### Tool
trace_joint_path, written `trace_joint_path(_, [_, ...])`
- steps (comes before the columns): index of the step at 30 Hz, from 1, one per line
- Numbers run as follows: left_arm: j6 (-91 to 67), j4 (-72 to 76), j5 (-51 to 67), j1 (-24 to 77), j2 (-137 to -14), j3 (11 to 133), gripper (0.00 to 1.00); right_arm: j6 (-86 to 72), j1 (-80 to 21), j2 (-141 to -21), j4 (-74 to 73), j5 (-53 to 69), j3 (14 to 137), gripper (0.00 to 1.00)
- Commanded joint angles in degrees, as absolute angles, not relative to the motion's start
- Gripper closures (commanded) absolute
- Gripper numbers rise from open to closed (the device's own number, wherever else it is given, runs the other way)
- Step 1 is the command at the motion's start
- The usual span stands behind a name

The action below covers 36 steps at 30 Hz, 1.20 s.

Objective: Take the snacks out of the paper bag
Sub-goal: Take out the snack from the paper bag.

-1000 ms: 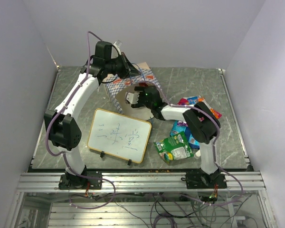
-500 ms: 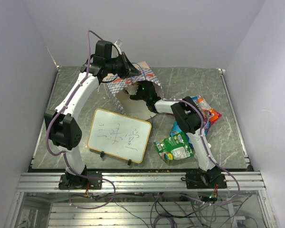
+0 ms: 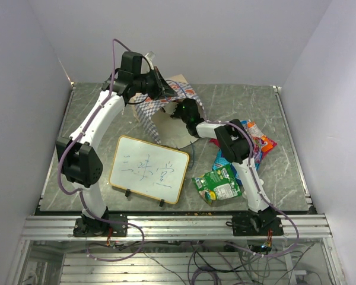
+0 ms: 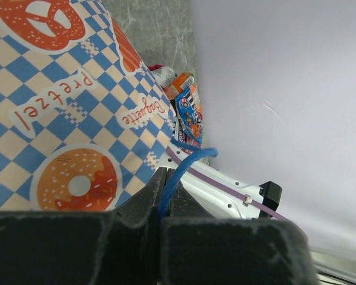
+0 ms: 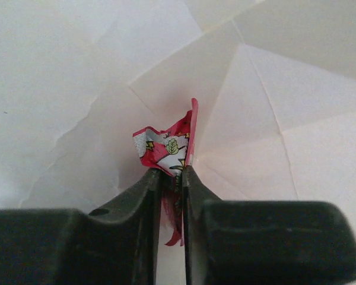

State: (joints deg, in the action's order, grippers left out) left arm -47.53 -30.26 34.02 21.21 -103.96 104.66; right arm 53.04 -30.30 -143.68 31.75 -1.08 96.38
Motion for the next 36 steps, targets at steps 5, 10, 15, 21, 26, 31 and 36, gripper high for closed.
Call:
trace_joint_path(5, [-48.93, -28.83, 33.7, 21.08, -106.02, 108.42, 0.93, 42.56, -29.75, -135.77, 31.07, 12.42, 90.41, 0.98])
trace_joint_path(10, [-51.59, -24.69, 33.22, 20.28, -106.06, 106.79, 0.93, 35.55, -30.0, -126.14, 31.34, 18.47, 80.78, 1.0])
trace_joint_path(15, [-53.18, -21.37, 32.87, 20.06, -106.21, 106.1, 0.93, 30.63, -31.1, -114.05, 33.64, 19.42, 67.59, 1.0])
trace_joint_path(21, [-56.99, -15.33, 33.82, 20.12, -106.6, 104.43, 0.93, 25.79, -32.36, -101.84, 26.0, 16.97, 57.92, 1.0])
trace_joint_path(26, [-59.24, -12.05, 33.84, 20.57, -106.91, 104.23, 0.93, 24.23, -33.6, -97.58, 18.67, 18.76, 54.44, 1.0])
trace_joint_path(31, [-61.2, -9.51, 33.22, 21.5, -107.26, 105.58, 0.93, 29.52, -36.24, -95.39, 12.04, 18.21, 55.06, 1.0])
trace_joint_path(36, [-62.25, -8.68, 31.87, 22.36, -107.18, 107.27, 0.93, 23.48, -36.36, -87.85, 11.42, 18.37, 54.59, 1.0])
